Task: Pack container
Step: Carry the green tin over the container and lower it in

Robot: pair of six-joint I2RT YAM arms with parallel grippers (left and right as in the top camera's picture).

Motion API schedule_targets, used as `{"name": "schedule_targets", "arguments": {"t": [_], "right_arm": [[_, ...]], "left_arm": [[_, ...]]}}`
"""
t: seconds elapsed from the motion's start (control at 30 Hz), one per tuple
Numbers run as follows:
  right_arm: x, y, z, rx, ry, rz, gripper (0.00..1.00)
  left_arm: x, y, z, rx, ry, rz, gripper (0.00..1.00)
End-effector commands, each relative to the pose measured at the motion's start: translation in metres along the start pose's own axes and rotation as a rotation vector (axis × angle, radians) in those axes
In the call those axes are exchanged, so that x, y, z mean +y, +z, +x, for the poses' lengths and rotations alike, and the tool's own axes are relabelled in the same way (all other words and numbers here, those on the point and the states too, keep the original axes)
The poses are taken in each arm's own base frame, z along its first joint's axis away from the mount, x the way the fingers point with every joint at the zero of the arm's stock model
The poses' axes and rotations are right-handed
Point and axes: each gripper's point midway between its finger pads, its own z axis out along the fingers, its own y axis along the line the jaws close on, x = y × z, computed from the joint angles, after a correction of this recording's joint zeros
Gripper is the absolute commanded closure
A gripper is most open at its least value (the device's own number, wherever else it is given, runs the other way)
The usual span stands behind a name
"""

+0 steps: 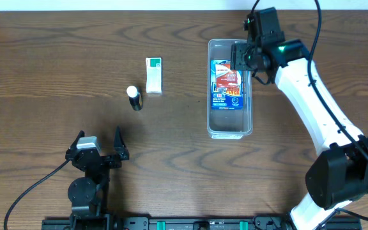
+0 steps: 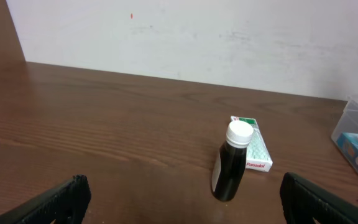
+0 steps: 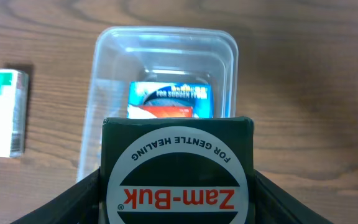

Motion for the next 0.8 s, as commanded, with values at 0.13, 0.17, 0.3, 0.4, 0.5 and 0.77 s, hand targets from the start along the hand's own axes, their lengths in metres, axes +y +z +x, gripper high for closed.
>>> {"name": "schedule_targets", "arguments": {"t": [0.13, 0.17, 0.3, 0.4, 0.5, 0.77], "right_arm": [[0.002, 0.021, 0.018, 0.004, 0.055, 0.012, 0.34], [0.004, 0.023, 0.02, 0.004, 0.05, 0.008, 0.34], [0.016, 0.026, 0.023, -0.007, 0.031, -0.01, 0.34], [0.025, 0.026, 0.022, -0.023, 0.016, -0.021, 0.34], [0.028, 0.026, 0.021, -0.038, 0.005, -0.005, 0.34], [0.022, 0.046, 0.033, 0.0, 0.013, 0.043, 0.34]], "left_arm": [[0.005, 0.001, 0.017, 0.047, 0.014, -0.022, 0.02], [0.005, 0.001, 0.017, 0.047, 0.013, -0.022, 0.02], [0.005, 0.001, 0.017, 0.047, 0.014, -0.022, 0.02], [0.005, 0.001, 0.017, 0.047, 0.014, -0.022, 0.02], [0.005, 0.001, 0.017, 0.047, 0.013, -0.022, 0.02], [0.005, 0.001, 0.017, 0.047, 0.014, -0.022, 0.02]]}}
